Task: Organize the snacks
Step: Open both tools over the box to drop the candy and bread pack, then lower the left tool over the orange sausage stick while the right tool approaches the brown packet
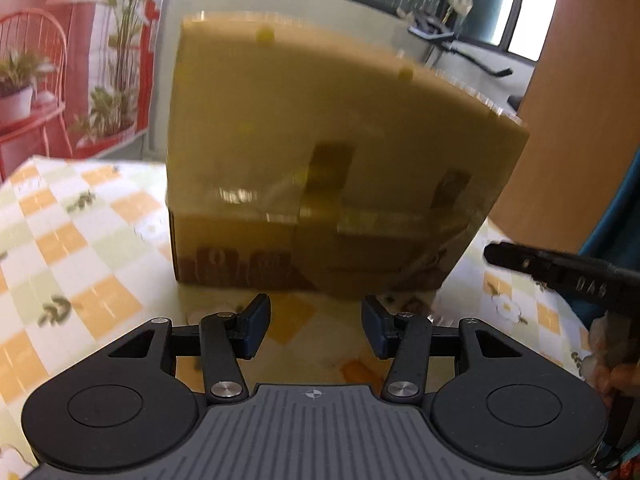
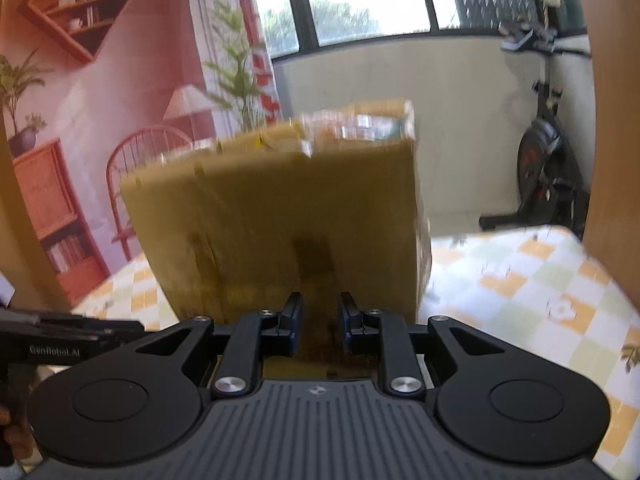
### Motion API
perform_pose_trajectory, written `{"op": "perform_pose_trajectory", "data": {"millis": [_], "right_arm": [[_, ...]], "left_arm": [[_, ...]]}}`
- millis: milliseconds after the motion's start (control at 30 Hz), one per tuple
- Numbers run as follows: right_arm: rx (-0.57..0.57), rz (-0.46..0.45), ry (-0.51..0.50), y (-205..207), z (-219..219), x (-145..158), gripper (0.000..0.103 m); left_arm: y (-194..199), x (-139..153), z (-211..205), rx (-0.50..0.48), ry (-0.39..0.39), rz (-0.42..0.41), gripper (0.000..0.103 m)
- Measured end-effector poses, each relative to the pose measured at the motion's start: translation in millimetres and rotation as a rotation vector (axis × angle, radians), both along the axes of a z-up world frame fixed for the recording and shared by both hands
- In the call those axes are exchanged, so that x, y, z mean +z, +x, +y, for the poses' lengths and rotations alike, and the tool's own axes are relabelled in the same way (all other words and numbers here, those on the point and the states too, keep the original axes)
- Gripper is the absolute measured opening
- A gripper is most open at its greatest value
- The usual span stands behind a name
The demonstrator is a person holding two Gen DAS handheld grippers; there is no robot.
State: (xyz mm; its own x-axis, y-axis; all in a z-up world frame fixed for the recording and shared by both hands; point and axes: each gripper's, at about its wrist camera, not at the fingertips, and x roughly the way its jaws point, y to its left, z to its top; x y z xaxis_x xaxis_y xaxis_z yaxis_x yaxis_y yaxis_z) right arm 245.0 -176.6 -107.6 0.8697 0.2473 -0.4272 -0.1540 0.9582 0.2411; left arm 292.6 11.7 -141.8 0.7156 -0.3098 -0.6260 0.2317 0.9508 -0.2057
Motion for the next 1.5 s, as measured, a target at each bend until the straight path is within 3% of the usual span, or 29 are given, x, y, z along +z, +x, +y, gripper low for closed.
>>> {"op": "perform_pose_trajectory", "data": {"millis": [200,533,800,933,1100,1233,1500], "right_arm": [[0.033,0.095,-0.094,12.5,6.2,-42.9,0.048],[0.086,0.214,-0.160,53.0,10.3,-94.1,0.056],[0.067,0.200,-0.154,38.6,10.4,-95.2,0.049],[0.033,0.185,-0.151,20.3,11.9,-97.1,0.049],[0.055,0.159,-0.190,16.2,18.6,-99.8,0.049],[0.063,0.160,-0.127,18.3,9.0,-101.3,0.049],[0.055,0.151,-0.130,17.5,9.1,-100.7,0.047]], "left_arm": [[0.1,-19.6,-0.5,0.066,-0.011,0.079,0.053],[2.5,-28.5,-5.7,0.094,-0.032,0.134,0.053],[-6.9,-38.0,-28.7,0.060,-0.049,0.164,0.054],[-11.1,-43.0,-43.2,0.053,-0.011,0.164,0.054],[-14.9,-45.9,-54.9,0.112,0.049,0.136,0.054],[-13.1,-47.9,-63.7,0.129,0.049,0.145,0.056],[-5.9,-54.1,-79.2,0.104,0.089,0.157,0.059]]}}
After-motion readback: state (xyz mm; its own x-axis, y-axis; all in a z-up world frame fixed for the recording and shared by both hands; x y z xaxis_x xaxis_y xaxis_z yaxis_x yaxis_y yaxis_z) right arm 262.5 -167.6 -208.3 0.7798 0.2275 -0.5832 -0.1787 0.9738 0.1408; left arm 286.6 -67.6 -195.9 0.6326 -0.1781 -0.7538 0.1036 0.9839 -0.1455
